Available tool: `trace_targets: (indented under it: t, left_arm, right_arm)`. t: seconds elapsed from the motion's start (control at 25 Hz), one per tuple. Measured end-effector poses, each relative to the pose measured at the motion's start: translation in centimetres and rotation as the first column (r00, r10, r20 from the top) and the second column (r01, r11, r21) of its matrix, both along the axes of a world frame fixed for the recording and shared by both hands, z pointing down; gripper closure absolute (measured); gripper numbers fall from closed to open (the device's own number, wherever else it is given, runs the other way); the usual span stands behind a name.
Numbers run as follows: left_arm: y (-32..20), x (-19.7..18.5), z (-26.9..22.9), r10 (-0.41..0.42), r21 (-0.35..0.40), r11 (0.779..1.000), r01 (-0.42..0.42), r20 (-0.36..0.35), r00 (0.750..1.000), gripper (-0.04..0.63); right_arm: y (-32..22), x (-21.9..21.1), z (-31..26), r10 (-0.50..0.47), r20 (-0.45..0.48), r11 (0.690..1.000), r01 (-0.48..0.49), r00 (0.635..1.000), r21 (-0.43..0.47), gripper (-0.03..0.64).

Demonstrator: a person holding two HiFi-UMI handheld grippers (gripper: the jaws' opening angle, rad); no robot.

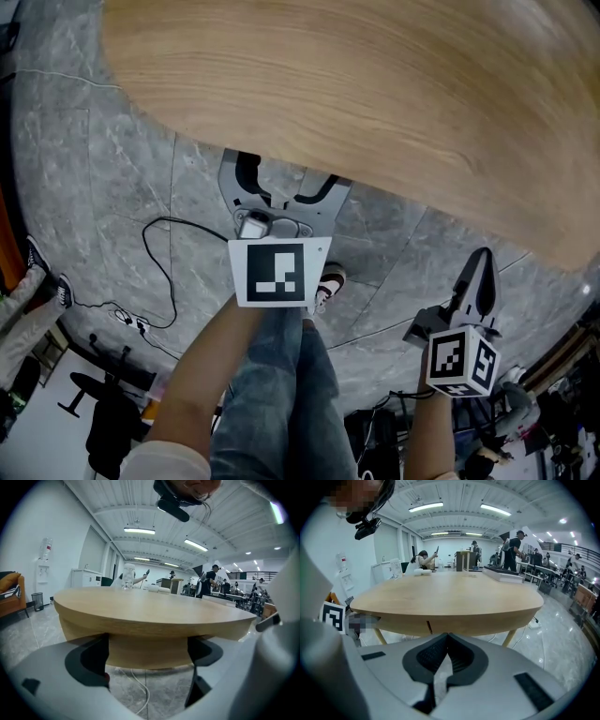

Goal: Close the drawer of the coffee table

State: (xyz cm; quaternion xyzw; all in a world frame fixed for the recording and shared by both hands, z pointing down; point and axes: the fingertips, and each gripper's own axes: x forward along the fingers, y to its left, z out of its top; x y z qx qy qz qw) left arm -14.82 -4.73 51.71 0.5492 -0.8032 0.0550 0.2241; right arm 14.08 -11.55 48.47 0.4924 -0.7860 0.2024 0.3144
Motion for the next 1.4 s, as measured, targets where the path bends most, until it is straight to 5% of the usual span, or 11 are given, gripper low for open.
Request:
trace_targets:
  t: [0.28,0.6,0.92,1.12,1.4]
  left_arm:
    - [0.7,0.0,0.2,0.02,0.034,0.999,-0.022,0.042,0.999,0.081]
    - [4.8,2.5,-1.4,0.085,-0.088,0.993,-0.079,0.075,0.994,0.081]
    - [6.2,5.1,-23.2,0.112,0.147,0.984,-0.102,-0.062,0.992,0.11]
    - [7.6,7.1,-37.7,0.155,0.186,0.97,-0.155,0.018,0.988,0.331]
    - [11.3,8.0,-52.2,0.083,0.229,0.969,-0.095,0.06,0.995,0.528]
  right_arm:
    - [1.3,1.6,-1.4,0.02,0.016,0.999,-0.021,1.0,0.027,0.615]
    - [3.4,3.7,-7.2,0.044,0.079,0.995,-0.05,0.996,0.082,0.615]
    - [5.4,6.4,-22.7,0.055,0.188,0.963,-0.101,0.981,0.248,0.615]
    - [6.8,9.8,-33.7,0.073,0.252,0.947,-0.146,0.965,0.286,0.615]
    - [8.3,13.7,-45.3,-0.015,0.332,0.939,-0.101,0.943,0.33,0.615]
